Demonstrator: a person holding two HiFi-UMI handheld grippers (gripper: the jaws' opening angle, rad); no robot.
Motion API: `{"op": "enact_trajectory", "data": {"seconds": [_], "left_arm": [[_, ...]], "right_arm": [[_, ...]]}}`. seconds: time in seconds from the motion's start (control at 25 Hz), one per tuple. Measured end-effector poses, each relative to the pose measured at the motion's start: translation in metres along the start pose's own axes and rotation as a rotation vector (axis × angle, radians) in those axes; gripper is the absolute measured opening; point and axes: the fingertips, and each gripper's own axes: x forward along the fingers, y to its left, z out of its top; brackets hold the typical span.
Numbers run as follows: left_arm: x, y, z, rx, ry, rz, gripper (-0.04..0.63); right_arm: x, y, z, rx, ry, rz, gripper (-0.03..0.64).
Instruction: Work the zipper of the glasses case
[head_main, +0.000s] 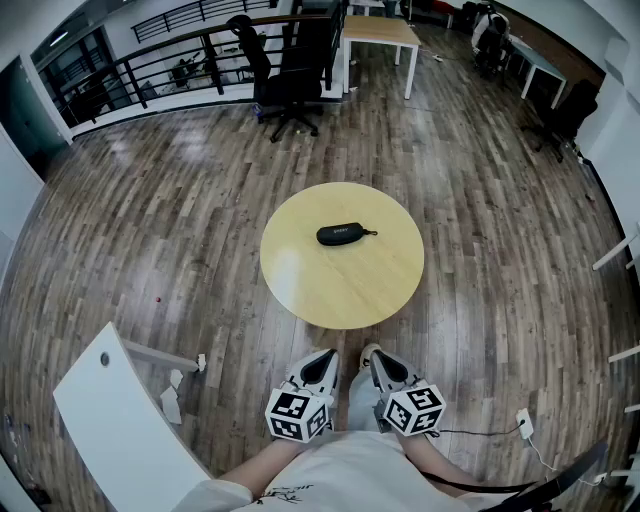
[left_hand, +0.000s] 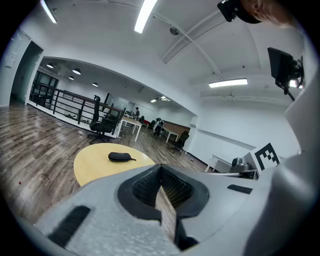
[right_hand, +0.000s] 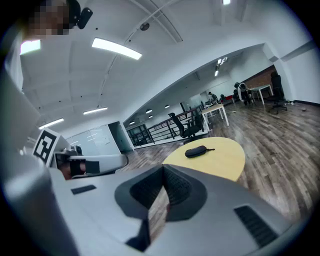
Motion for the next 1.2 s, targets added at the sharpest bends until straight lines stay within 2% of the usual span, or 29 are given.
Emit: {"op": "enact_trajectory", "data": {"seconds": [0.12,0.32,0.48,0.64,0.76,0.92,1.2], "left_arm": [[0.048,0.011,0.016,-0.008,-0.012,0.022,0.003],[0.140,0.027,0.052,0.004,-0.033,0.043,0.003],[0.198,0.037,0.092,-0.002,-0.068,0.090,0.003],[0.222,0.053,0.112,-0.020,-0.083,0.149,0.004],[0.237,0.057,0.118,-0.021,-0.074,0.163,0.003],[0.250,0.071,0.133,-0.003,-0.068,0.164,0.004],[0.271,0.083,0.148,0.033,-0.042,0.116,0.004]], "right_arm": [[0.028,-0.038,0.023,-0.005,0.003,0.003,0.002],[0.083,-0.096,0.074,-0.114,0.017,0.051,0.002],[0.119,-0.136,0.124,-0.154,0.015,0.098,0.002],[0.154,-0.149,0.150,-0.193,0.037,0.165,0.002],[0.168,-0.155,0.160,-0.203,0.045,0.187,0.002],[0.184,-0.156,0.170,-0.197,0.038,0.187,0.002],[0.206,-0.160,0.179,-0.174,0.023,0.164,0.002]]}}
